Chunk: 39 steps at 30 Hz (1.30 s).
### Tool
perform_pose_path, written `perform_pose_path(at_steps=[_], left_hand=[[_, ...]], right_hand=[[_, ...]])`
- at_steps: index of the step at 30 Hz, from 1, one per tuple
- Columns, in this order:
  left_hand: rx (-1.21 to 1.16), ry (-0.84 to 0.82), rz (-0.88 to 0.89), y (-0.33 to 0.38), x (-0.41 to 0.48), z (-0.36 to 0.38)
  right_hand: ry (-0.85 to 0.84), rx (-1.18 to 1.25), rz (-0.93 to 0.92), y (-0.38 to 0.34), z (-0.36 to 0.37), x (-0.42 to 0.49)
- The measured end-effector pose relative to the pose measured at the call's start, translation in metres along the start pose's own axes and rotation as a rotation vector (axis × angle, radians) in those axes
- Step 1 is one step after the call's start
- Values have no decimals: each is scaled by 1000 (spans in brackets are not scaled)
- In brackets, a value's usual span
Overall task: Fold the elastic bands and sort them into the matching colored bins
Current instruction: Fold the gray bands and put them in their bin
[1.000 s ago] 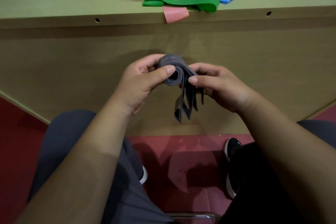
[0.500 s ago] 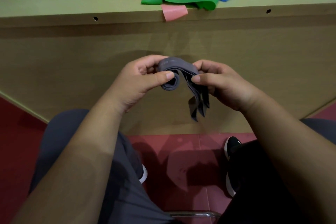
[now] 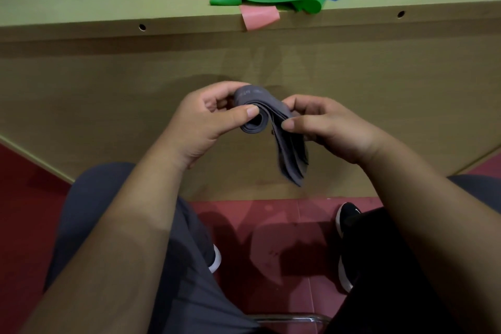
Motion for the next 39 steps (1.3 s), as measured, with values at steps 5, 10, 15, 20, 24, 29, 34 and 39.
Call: perform_pose_path(at_steps=[5, 10, 15, 20, 24, 29, 34, 39], left_hand=[[21, 22, 3, 1, -1, 4], [100, 38, 44, 1, -1, 10], [150, 25, 43, 1, 1, 10], [165, -5, 51, 2, -1, 4], [152, -28, 46, 2, -2, 2], [137, -59, 27, 1, -3, 1], [146, -66, 22, 0, -2, 1], [137, -74, 9, -1, -2, 2]], right_hand=[[31, -78, -23, 1, 3, -1], [49, -122, -76, 2, 7, -1], [101, -178, -110, -1, 10, 0], [104, -273, -81, -8, -3, -3], [52, -235, -32, -12, -5, -5], [11, -242, 12, -8, -9, -5], [-22, -231, 16, -7, -9, -5], [-43, -211, 8, -2, -7, -3]])
Point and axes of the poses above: each hand's wrist, its own x-axis towards the middle knuckle, its own z-axis out of the palm, y = z × x, the point moved 1 cm from there along x, towards the middle knuckle, and after that the axes turned 1 degree about x, right-handed, at the moved point
